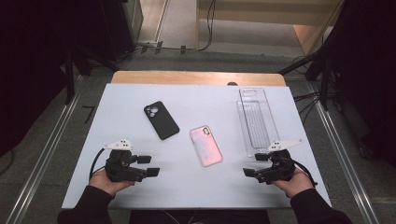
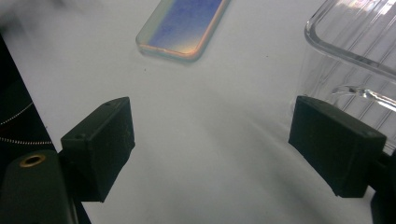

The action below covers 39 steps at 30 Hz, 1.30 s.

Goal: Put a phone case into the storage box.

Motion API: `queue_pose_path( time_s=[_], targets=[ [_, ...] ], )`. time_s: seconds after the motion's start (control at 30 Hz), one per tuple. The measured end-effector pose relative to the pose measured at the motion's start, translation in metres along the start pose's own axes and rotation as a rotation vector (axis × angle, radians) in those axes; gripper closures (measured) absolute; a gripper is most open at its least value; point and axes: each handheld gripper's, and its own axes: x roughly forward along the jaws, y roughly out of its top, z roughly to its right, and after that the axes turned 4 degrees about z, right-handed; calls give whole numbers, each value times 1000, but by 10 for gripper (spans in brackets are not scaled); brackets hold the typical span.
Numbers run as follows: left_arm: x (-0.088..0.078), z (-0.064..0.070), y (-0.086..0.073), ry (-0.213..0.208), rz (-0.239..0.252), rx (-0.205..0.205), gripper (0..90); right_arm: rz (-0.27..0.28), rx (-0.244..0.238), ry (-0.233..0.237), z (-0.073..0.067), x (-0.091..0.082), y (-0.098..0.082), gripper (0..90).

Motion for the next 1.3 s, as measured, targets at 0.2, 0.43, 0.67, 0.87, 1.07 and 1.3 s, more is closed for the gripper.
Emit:
queue_pose_path(
  time_s=[0.2, 0.43, 0.67, 0.87, 1.07, 1.3],
  targets=[
    [0, 0, 0, 2, -1, -1, 284, -4, -4, 1, -1, 1, 0, 123],
    [0, 0, 0, 3, -2, -5, 284, -7, -6, 0, -1, 1, 0, 123],
    [0, 0, 0, 2, -1, -5, 284, -11, -16, 16, -3, 3, 4, 123],
    [0, -1, 0, 7, 0, -5, 284, -9, -13, 29, -10, 9, 12, 123],
    [0, -1, 0, 6, 3, -2, 284, 19, -21, 24, -16, 10, 19, 123],
    [0, -2, 0, 10, 8, 2, 284, 34, -8, 8, -20, 13, 26, 123]
  ],
)
